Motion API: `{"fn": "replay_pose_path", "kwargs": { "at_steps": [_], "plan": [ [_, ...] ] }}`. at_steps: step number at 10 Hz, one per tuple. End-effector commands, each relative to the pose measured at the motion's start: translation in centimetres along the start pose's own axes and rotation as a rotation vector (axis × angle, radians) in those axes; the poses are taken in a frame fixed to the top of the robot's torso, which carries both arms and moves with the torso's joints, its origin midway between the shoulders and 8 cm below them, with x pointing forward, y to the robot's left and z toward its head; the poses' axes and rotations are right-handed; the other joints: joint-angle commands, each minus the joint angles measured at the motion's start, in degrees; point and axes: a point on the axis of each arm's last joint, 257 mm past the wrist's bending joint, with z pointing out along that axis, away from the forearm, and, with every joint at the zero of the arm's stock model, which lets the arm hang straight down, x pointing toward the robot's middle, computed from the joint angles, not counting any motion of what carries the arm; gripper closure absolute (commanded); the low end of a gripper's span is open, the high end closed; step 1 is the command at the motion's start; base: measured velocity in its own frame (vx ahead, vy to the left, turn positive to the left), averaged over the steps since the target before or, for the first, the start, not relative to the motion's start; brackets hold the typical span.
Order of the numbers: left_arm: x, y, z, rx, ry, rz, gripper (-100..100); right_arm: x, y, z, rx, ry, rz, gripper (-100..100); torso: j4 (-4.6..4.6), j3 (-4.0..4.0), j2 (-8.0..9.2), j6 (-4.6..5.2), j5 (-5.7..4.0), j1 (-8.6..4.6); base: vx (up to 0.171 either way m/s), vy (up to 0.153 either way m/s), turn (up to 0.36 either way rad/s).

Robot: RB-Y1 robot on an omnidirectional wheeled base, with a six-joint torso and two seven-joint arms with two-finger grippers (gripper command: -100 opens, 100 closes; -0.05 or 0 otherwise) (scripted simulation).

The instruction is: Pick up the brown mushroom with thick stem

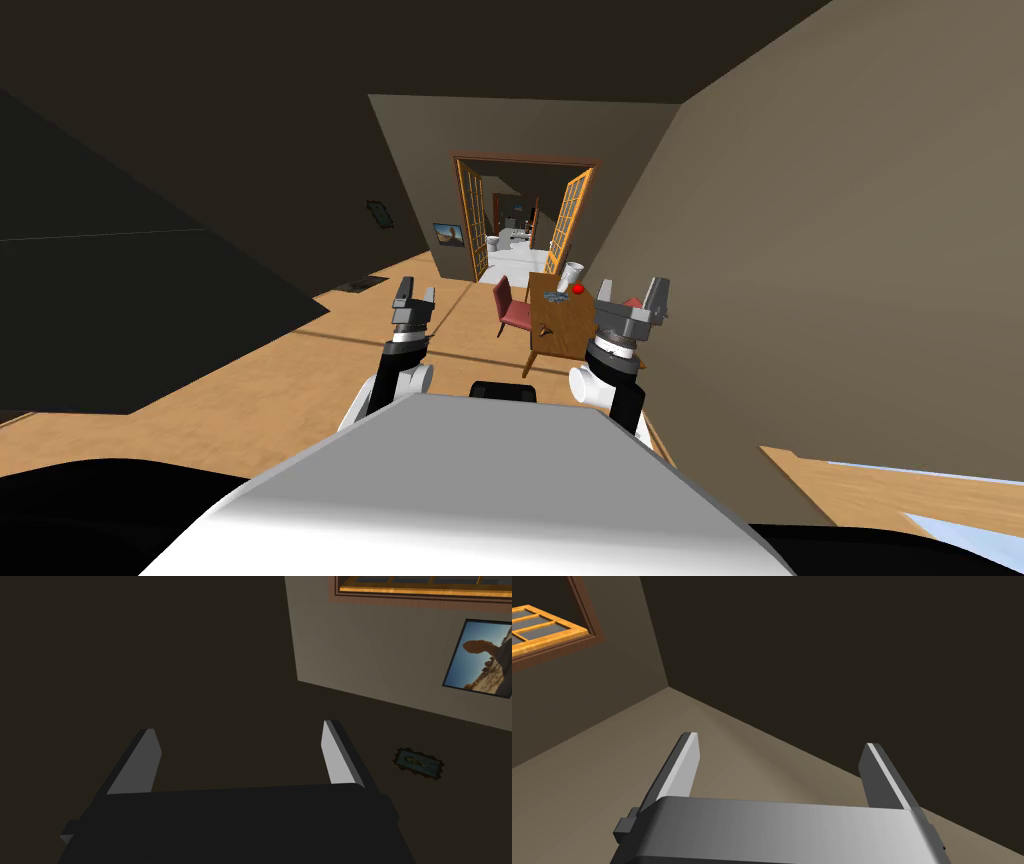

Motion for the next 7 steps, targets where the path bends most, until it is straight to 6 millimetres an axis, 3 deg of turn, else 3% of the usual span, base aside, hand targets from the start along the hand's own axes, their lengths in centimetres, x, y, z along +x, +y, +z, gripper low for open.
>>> {"fn": "replay_pose_path", "kwargs": {
  "at_steps": [1,7],
  "plan": [
    [0.0,0.0,0.0,0.000,0.000,0.000,0,0.5,-0.3,-0.1,0.005,0.034,-0.019,-100,0.00,0.00,0.00,0.00,0.00,0.00,-0.009,0.010,-0.083],
    [0.0,0.0,0.0,0.000,0.000,0.000,0,3.3,-3.2,-1.1,0.044,0.218,-0.198,-100,0.03,0.07,0.12,0.01,0.05,0.21,-0.028,0.052,-0.167]
  ]
}}
